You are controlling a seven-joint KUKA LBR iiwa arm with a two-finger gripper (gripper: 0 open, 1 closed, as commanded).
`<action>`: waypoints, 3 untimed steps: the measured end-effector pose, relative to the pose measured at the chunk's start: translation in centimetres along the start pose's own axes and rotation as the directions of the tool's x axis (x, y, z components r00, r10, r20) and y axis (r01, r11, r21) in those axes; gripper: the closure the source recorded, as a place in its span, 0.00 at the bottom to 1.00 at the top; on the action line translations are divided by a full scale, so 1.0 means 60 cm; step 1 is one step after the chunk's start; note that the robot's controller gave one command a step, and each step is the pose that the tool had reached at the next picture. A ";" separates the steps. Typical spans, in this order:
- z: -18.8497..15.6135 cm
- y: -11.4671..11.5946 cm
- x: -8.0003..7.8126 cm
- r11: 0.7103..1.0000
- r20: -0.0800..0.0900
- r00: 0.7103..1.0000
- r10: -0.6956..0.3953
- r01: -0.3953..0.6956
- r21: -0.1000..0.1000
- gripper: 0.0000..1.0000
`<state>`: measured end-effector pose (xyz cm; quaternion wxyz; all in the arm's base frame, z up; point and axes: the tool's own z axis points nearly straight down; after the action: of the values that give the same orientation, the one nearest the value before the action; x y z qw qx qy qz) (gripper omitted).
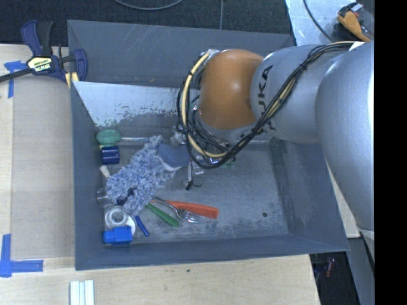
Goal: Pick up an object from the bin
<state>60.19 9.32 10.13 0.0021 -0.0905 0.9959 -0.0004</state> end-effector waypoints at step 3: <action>0.051 -0.124 0.080 0.937 0.004 0.937 0.349 -0.349 0.001 1.00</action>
Offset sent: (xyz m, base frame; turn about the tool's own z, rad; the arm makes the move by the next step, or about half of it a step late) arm -0.0344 -0.0810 -0.0313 0.3566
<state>56.82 1.14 7.04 0.0042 0.0876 0.9962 -0.0006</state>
